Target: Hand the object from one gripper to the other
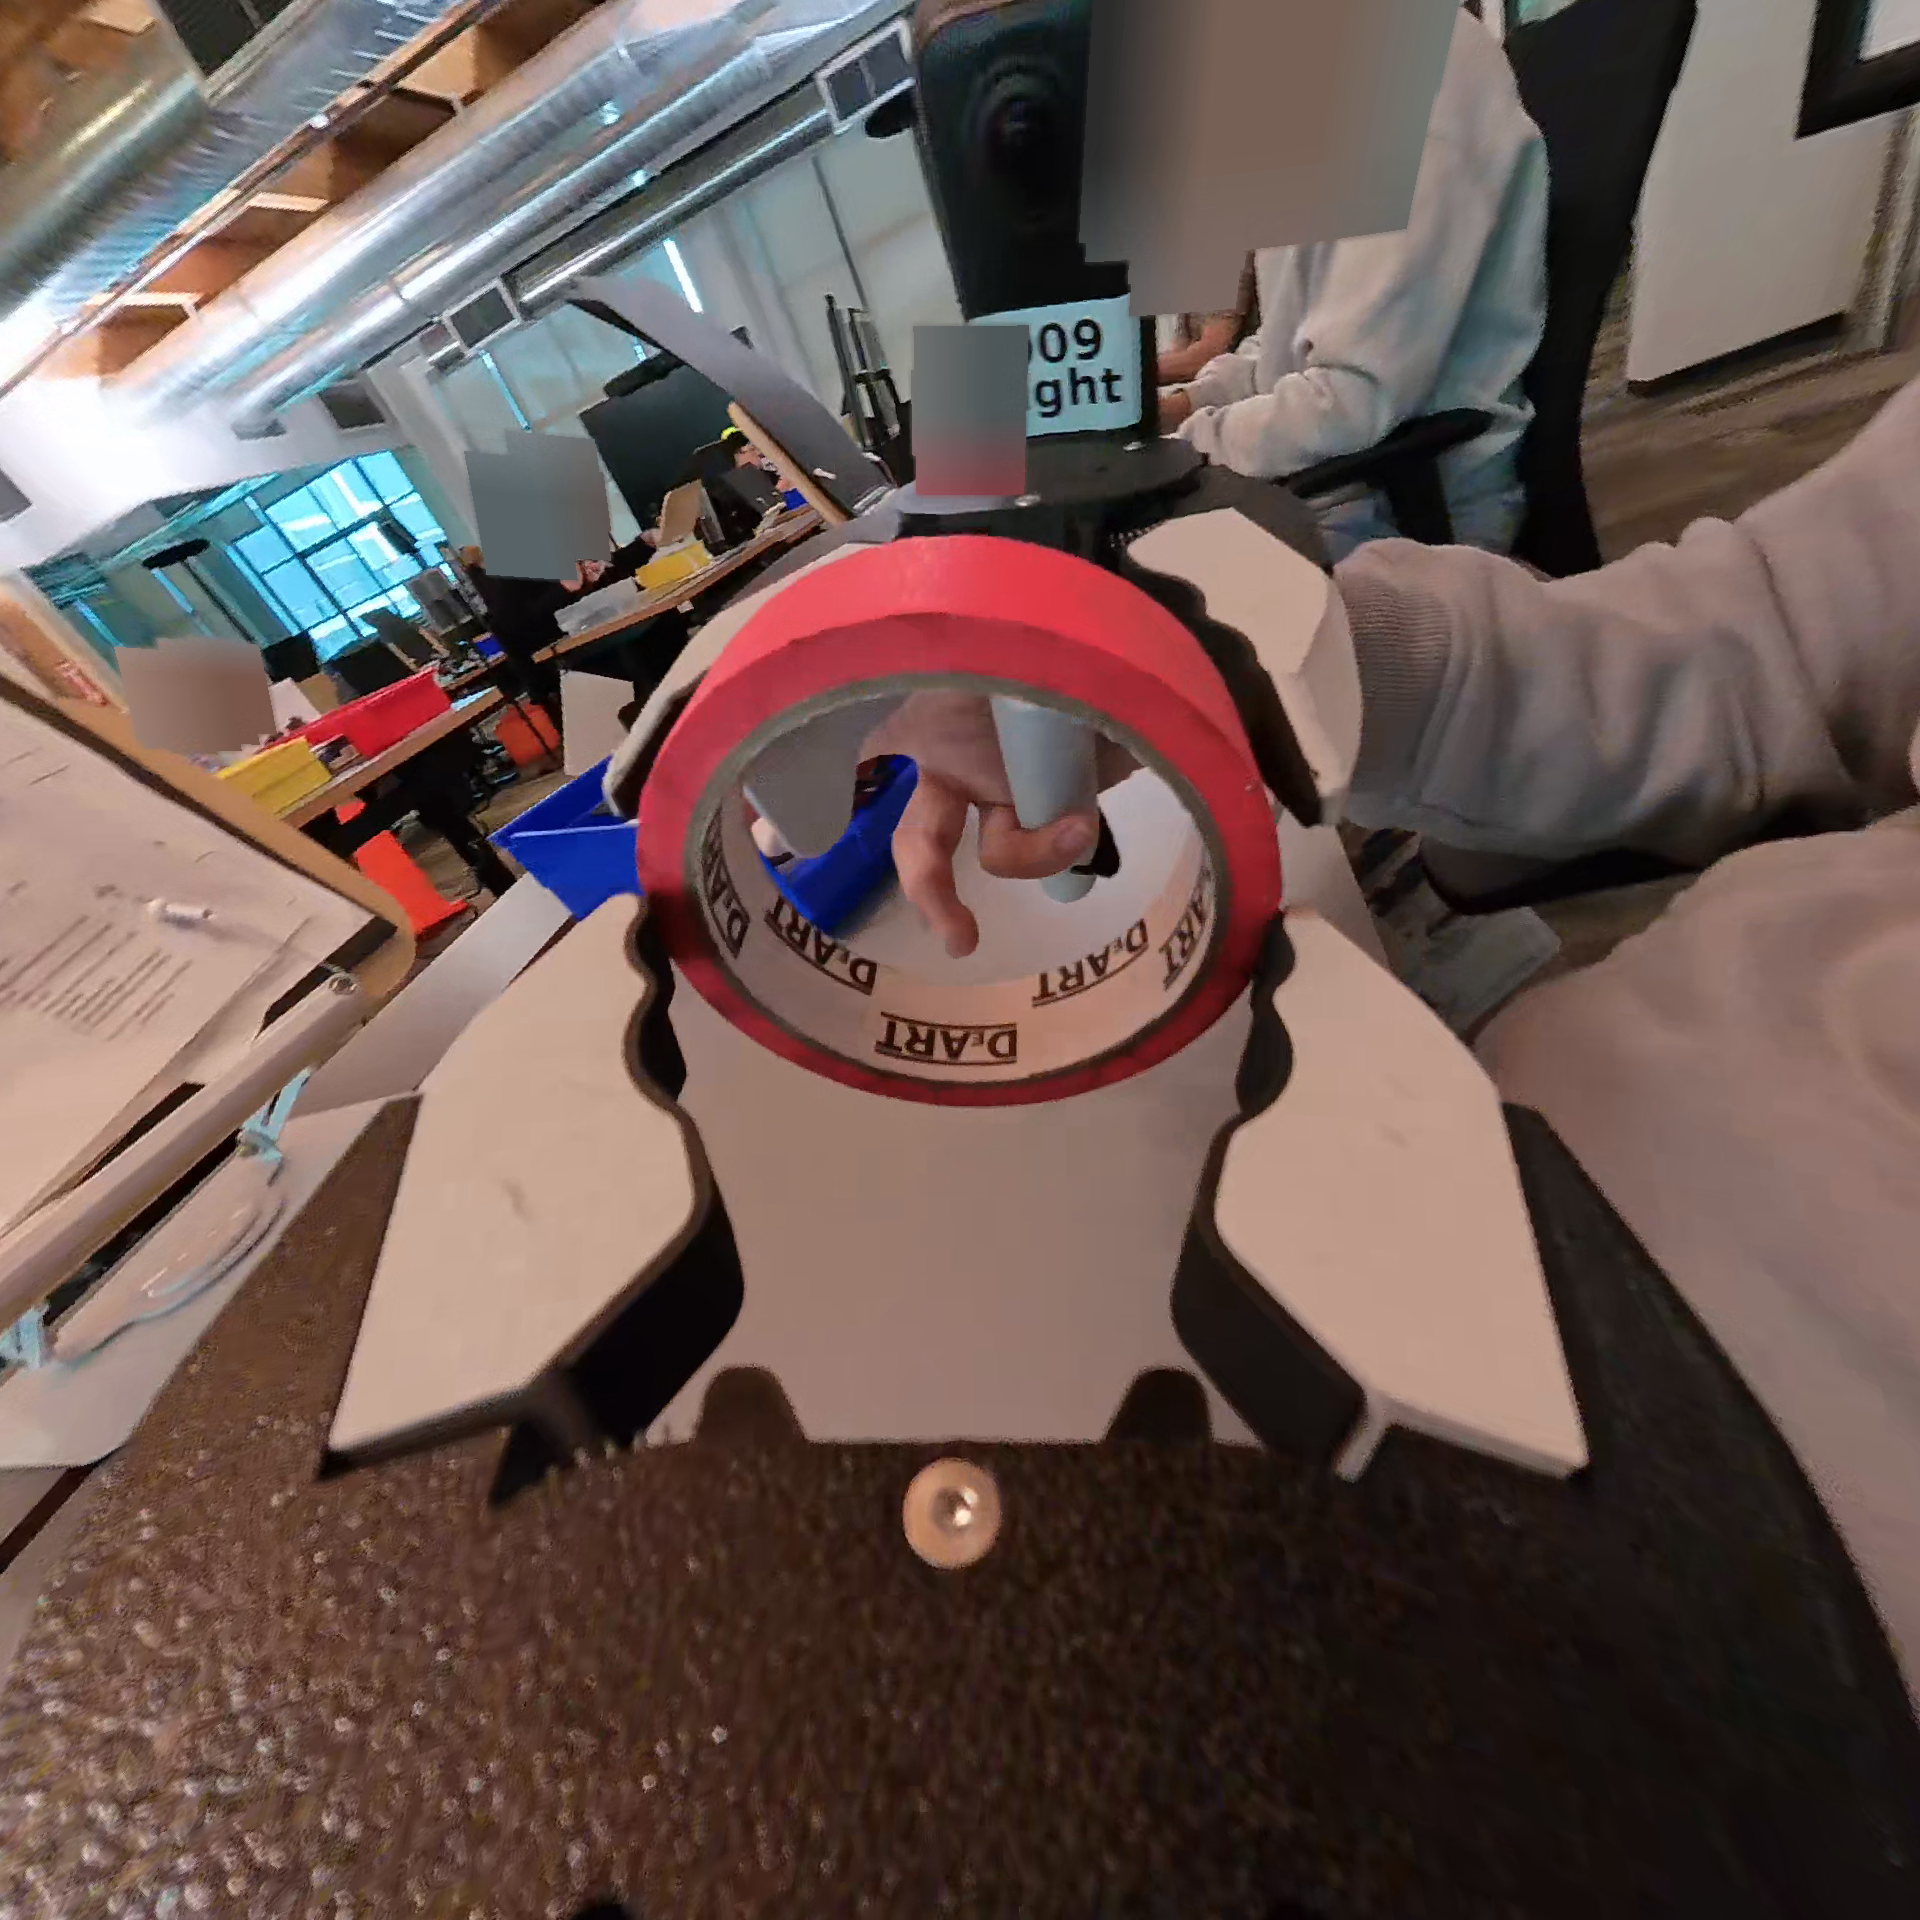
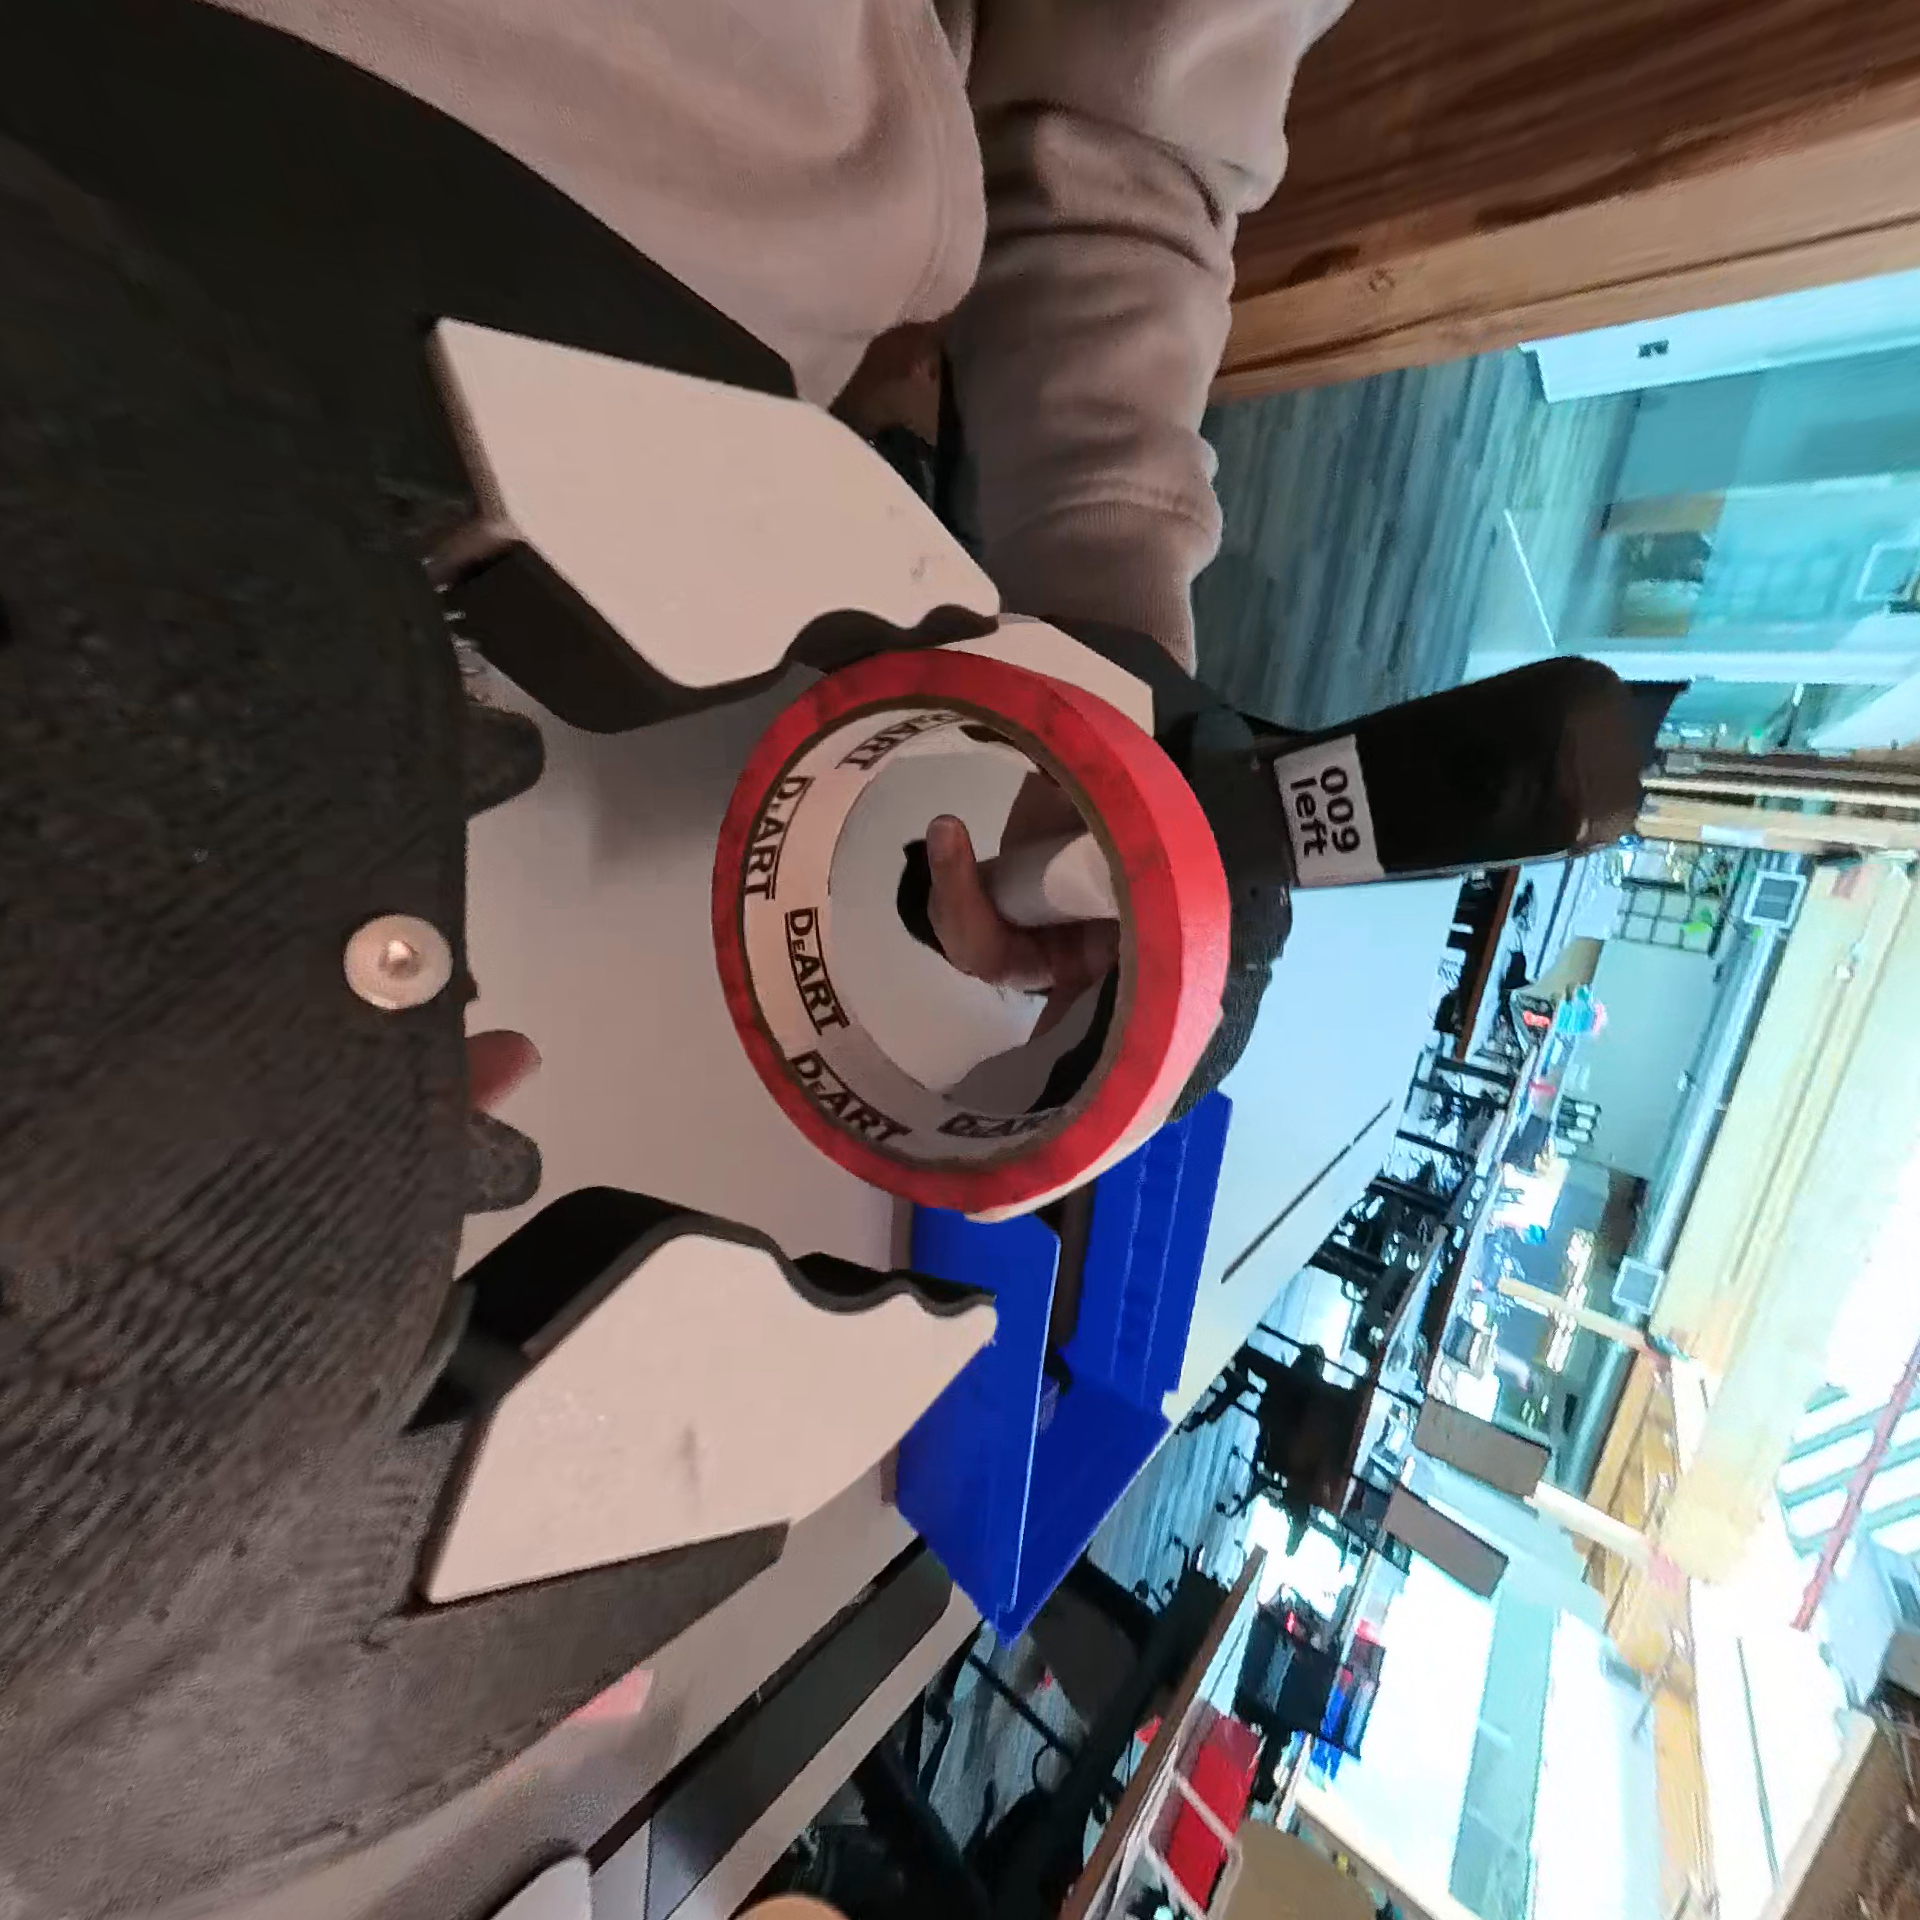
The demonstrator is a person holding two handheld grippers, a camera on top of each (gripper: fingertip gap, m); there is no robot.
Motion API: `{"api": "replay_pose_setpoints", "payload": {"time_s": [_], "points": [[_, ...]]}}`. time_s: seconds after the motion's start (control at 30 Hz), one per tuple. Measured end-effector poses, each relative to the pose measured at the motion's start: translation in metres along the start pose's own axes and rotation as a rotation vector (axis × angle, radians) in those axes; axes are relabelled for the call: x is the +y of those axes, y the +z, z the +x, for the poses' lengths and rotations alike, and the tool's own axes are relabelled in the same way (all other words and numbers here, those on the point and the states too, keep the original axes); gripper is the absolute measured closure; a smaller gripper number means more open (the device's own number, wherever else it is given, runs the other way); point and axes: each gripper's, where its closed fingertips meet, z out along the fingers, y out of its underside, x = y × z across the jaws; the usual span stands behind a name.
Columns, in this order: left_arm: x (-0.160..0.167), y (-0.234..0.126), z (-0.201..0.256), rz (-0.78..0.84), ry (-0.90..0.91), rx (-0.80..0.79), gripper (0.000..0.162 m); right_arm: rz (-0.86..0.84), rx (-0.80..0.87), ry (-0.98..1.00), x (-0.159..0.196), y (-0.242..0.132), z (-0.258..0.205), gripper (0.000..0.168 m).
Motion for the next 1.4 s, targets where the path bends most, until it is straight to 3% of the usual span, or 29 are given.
{"api": "replay_pose_setpoints", "payload": {"time_s": [0.1, 0.33, 0.43, 0.5, 0.63, 0.8, 0.93, 1.03, 1.07, 1.1, 1.13, 1.17, 1.23, 1.3, 1.4], "points": [[0.002, 0.001, 0.003, 0.002, 0.019, 0.012, 0.057, -0.023, -0.035, -0.032, 0.006, 0.001, -0.008, 0.064], [0.016, 0.000, -0.006, -0.069, 0.036, -0.042, 0.062, -0.073, 0.032, -0.156, 0.014, 0.004, 0.003, 0.065], [0.024, -0.004, -0.015, -0.101, -0.129, -0.067, 0.068, -0.070, 0.173, -0.388, 0.006, -0.003, 0.019, 0.066], [0.024, -0.004, -0.007, -0.088, -0.277, 0.018, 0.060, -0.118, 0.243, -0.542, 0.005, -0.006, 0.026, 0.066], [0.007, -0.005, 0.005, 0.038, -0.532, 0.176, 0.060, -0.164, 0.269, -0.934, 0.009, -0.003, 0.017, 0.066], [0.006, 0.003, 0.019, 0.079, -0.795, 0.344, 0.051, -0.170, 0.175, -1.011, 0.019, 0.014, -0.005, 0.066], [0.008, 0.007, 0.019, 0.089, -0.797, 0.347, 0.050, -0.193, 0.153, -0.992, 0.026, 0.016, -0.007, 0.066], [0.010, 0.004, 0.013, 0.095, -0.710, 0.302, 0.061, -0.201, 0.152, -0.933, 0.029, 0.015, -0.006, 0.065], [0.006, 0.000, 0.007, 0.132, -0.658, 0.273, 0.081, -0.204, 0.163, -0.899, 0.029, 0.014, -0.003, 0.068], [-0.001, -0.006, -0.002, 0.192, -0.602, 0.225, 0.127, -0.171, 0.170, -0.856, 0.024, 0.013, -0.003, 0.075], [-0.004, -0.009, -0.012, 0.224, -0.586, 0.160, 0.129, -0.117, 0.170, -0.813, 0.017, 0.011, -0.004, 0.081], [-0.005, -0.013, -0.017, 0.237, -0.590, 0.132, 0.133, -0.076, 0.160, -0.771, 0.011, 0.009, -0.006, 0.121], [-0.004, -0.017, -0.011, 0.222, -0.600, 0.191, 0.135, -0.032, 0.157, -0.749, 0.007, 0.009, -0.008, 0.160], [-0.004, -0.017, -0.015, 0.238, -0.607, 0.172, 0.137, -0.042, 0.185, -0.725, 0.007, 0.010, -0.001, 0.161], [0.009, -0.013, -0.022, 0.140, -0.496, 0.073, 0.137, -0.113, 0.197, -0.698, 0.019, 0.005, 0.008, 0.133]]}}
